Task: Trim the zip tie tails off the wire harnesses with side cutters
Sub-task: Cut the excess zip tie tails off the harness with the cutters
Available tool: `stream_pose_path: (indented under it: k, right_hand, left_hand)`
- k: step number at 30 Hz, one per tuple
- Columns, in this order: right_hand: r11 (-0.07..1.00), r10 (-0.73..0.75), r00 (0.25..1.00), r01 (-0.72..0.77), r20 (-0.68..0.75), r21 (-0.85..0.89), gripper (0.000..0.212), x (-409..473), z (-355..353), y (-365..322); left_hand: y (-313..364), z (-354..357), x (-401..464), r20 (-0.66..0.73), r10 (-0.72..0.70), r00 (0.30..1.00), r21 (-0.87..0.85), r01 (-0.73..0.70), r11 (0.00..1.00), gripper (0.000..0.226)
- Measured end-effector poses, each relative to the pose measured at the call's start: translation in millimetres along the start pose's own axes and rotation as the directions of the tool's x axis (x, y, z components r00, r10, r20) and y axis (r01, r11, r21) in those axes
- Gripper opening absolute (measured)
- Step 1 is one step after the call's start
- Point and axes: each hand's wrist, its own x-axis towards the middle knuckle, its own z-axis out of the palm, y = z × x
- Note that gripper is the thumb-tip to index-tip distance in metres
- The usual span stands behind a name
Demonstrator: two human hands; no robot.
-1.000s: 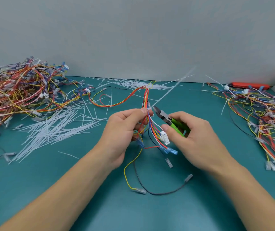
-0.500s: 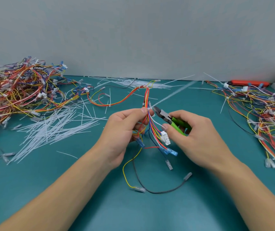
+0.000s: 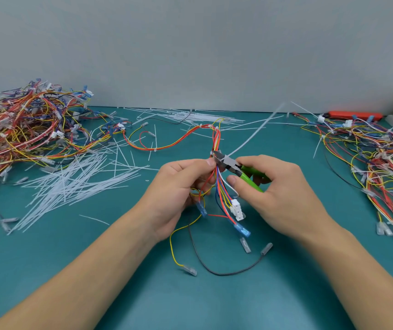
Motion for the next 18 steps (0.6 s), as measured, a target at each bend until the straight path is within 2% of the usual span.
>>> stream_pose_path:
  k: [3,5,9,12,18]
  right_hand:
    - [0.999,-0.020,1.000,0.019,-0.023,-0.038,0.031,0.6,-1.2,-1.6]
    - [0.998,-0.033,0.999,0.031,-0.040,-0.053,0.028,1.0,-1.9,-2.4]
    - [0.998,-0.039,0.998,0.036,-0.047,-0.053,0.026,0.7,-1.7,-1.4]
    - [0.996,-0.063,0.997,0.061,-0.040,-0.061,0.029,1.1,-2.4,-1.2]
    - [0.993,-0.108,0.994,0.108,-0.008,-0.056,0.034,2.6,-5.9,1.3]
  left_hand:
    - [0.5,-0.5,0.5,0.018,-0.007,1.000,-0.012,0.007,1.000,0.028]
    - [0.1,-0.9,0.5,0.034,-0.010,0.999,-0.014,0.010,1.000,0.023]
    - [-0.5,-2.6,1.1,0.056,-0.032,0.998,0.002,0.032,0.999,0.023]
    - [0.3,-5.4,1.1,0.073,-0.044,0.996,0.003,0.044,0.999,0.033]
    - [2.1,-6.8,0.5,0.118,-0.098,0.988,-0.005,0.099,0.995,0.024]
